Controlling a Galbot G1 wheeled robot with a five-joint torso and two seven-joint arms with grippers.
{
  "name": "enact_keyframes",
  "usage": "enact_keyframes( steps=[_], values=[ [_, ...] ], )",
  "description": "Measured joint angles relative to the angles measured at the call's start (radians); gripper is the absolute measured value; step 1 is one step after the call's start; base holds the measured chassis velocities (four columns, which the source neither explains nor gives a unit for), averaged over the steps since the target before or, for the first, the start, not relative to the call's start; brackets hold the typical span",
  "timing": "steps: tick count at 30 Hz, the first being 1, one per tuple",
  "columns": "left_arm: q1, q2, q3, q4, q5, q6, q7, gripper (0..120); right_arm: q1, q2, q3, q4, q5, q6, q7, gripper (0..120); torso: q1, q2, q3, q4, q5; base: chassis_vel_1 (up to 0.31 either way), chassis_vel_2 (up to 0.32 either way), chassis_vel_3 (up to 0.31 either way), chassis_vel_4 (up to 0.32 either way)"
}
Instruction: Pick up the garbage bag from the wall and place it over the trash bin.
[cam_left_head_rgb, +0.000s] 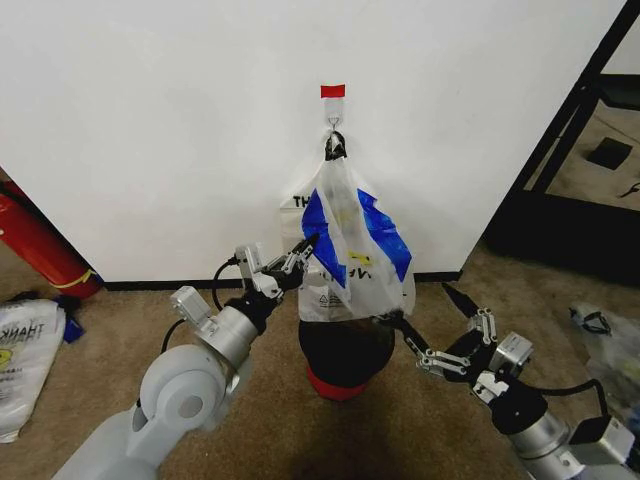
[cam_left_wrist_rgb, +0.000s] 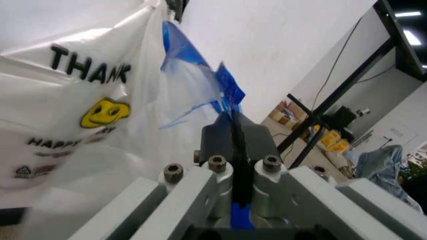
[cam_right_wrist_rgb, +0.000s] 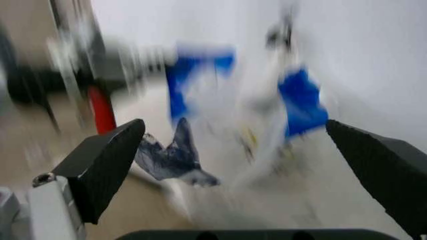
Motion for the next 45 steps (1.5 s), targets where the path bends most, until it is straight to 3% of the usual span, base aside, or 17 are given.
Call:
enact_keyframes(
  steps=[4,9,12,14,19,21,24,33,42,45],
  values=[
    [0.002,0.001,-0.003,-0.004,0.0,0.0,0.0,0,-0.029,-0.006,0.006,-0.072,-0.159,0.047,-0.059,100,0.0,0.0,0.0,-0.0006,0.0002,0.0,0.0,0.0,0.0],
    [0.007,0.001,-0.003,-0.006,0.001,0.0,0.0,0,-0.035,-0.007,0.051,-0.066,-0.082,0.081,-0.225,100,0.0,0.0,0.0,-0.0001,0.0003,0.0,0.0,0.0,0.0],
    [0.011,0.001,-0.003,-0.007,0.004,0.0,-0.001,0,-0.027,-0.015,0.152,-0.057,-0.061,0.089,-0.395,100,0.0,0.0,0.0,-0.0001,0.0,0.0,0.0,0.0,0.0],
    [0.012,0.001,-0.004,-0.01,0.005,0.0,-0.001,0,-0.024,-0.02,0.169,-0.051,-0.061,0.097,-0.4,100,0.0,0.0,0.0,-0.0002,0.0002,0.0,0.0,0.0,0.0],
    [0.016,0.001,-0.006,-0.021,0.007,0.001,-0.001,0,0.01,-0.019,0.105,-0.007,0.0,0.067,-0.037,100,0.0,0.0,0.0,-0.0001,0.0,0.0,0.0,0.0,0.0],
    [0.019,0.0,-0.002,-0.022,0.009,0.002,-0.001,0,0.069,-0.016,0.057,-0.009,0.033,0.009,0.139,100,0.0,0.0,0.0,-0.0001,0.0002,0.0,0.0,0.0,0.0],
    [0.019,0.0,0.001,-0.021,0.01,0.002,-0.001,0,0.126,-0.022,0.014,-0.037,0.038,-0.026,0.207,100,0.0,0.0,0.0,-0.0003,0.0001,0.0,0.0,0.0,0.0],
    [0.016,0.009,0.009,-0.015,0.012,0.004,-0.002,0,0.433,-0.067,-0.211,-0.218,0.178,-0.147,0.276,100,0.0,0.0,0.0,0.0,0.0002,0.0,0.0,0.0,0.0],
    [0.004,0.009,0.008,0.001,0.006,0.005,-0.004,0,0.715,-0.032,-0.45,-0.428,0.262,-0.207,0.285,100,0.0,0.0,0.0,0.0001,0.0001,0.0,0.0,0.0,0.0],
    [0.003,0.009,0.008,0.003,0.004,0.005,-0.005,0,0.743,-0.022,-0.477,-0.463,0.276,-0.215,0.285,100,0.0,0.0,0.0,-0.0003,0.0,0.0,0.0,0.0,0.0]
  ],
)
